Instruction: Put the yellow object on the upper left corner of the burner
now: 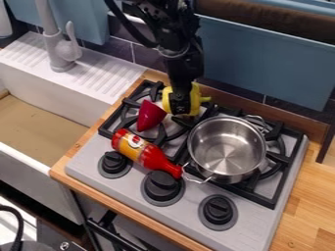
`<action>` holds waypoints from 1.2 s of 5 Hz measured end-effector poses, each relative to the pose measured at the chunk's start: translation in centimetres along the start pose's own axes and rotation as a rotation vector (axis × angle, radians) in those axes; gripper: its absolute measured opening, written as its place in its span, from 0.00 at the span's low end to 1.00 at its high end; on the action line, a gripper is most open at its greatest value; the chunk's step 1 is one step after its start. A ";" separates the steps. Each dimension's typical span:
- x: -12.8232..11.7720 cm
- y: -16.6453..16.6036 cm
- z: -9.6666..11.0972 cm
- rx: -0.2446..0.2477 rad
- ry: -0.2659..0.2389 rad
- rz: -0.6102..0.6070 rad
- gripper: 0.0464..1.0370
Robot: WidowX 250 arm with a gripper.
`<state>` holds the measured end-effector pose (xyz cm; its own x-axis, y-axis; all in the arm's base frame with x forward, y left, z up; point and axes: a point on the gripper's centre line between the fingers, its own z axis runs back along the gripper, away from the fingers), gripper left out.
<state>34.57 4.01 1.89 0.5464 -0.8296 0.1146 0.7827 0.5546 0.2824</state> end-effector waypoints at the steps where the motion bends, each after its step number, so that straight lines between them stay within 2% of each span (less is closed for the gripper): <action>1: -0.2 -0.3 -0.7 -0.012 0.012 0.004 0.95; 2: -0.3 -0.2 -0.7 -0.006 0.016 0.013 0.89; 3: -0.2 0.0 -0.7 0.015 0.016 0.021 0.71; 5: -0.2 0.5 -0.6 0.036 0.018 0.040 0.74; 6: -0.5 0.9 -0.5 0.039 0.021 0.095 0.74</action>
<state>35.15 4.96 1.57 0.6240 -0.7718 0.1227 0.7152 0.6273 0.3083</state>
